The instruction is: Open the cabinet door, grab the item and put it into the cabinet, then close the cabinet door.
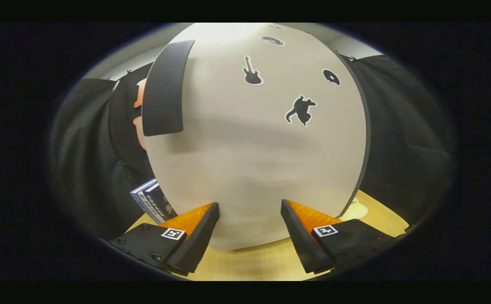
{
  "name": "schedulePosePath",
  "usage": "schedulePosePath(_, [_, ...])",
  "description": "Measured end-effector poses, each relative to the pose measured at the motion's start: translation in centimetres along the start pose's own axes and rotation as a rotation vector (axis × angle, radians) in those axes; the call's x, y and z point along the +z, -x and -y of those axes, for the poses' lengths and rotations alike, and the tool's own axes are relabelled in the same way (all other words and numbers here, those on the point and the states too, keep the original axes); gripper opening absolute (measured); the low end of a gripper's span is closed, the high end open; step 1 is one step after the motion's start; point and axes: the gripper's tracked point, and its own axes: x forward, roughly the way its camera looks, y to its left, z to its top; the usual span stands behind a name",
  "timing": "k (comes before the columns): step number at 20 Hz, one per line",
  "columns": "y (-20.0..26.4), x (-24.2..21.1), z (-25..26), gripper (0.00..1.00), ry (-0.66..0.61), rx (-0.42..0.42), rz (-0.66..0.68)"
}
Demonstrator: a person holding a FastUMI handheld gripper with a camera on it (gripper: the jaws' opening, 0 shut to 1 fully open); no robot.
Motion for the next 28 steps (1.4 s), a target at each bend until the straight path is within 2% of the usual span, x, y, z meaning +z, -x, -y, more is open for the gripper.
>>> schedulePosePath(8, [-1.1, -0.1, 0.0, 0.95, -0.041, -0.059, 0.000])
schedulePosePath(11, [0.3, 1.7, 0.6, 0.96, -0.072, -0.073, 0.050])
schedulePosePath(15, [5.5, 4.4, 2.6, 0.96, -0.098, -0.128, 0.096])
schedulePosePath(23, [17.6, 11.2, 6.7, 0.97, -0.109, -0.178, 0.196])
schedulePosePath(28, [22.7, 13.9, 8.5, 0.97, -0.048, -0.224, 0.255])
